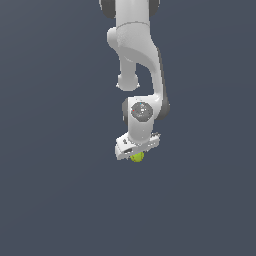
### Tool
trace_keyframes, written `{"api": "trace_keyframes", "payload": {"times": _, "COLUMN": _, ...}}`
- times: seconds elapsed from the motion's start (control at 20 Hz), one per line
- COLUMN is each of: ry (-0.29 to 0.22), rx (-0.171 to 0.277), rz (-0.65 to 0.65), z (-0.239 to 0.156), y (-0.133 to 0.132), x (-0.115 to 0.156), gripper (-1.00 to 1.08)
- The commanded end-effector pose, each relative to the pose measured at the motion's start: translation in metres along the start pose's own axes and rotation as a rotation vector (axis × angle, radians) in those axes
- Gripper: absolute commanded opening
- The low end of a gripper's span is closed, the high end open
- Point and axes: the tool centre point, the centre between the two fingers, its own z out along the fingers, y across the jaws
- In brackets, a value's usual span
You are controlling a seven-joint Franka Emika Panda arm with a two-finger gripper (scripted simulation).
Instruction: Pick up the object and move it to a goal position.
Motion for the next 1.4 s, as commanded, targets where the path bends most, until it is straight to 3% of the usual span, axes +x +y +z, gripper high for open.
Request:
{"api": "trace_keyframes", "payload": {"times": 0.0, "ry": 0.002, "rx": -0.001, "rz": 0.000, "z": 0.002, "y": 0.000, "x": 0.001, "gripper": 1.00}}
{"api": "trace_keyframes", "payload": {"times": 0.05, "ry": 0.002, "rx": -0.001, "rz": 0.000, "z": 0.002, "y": 0.000, "x": 0.001, "gripper": -1.00}}
{"api": "trace_keyframes", "payload": {"times": 0.8, "ry": 0.002, "rx": -0.001, "rz": 0.000, "z": -0.006, "y": 0.000, "x": 0.003, "gripper": -1.00}}
{"api": "trace_keyframes", "payload": {"times": 1.35, "ry": 0.002, "rx": 0.000, "rz": 0.000, "z": -0.073, "y": -0.003, "x": 0.027, "gripper": -1.00}}
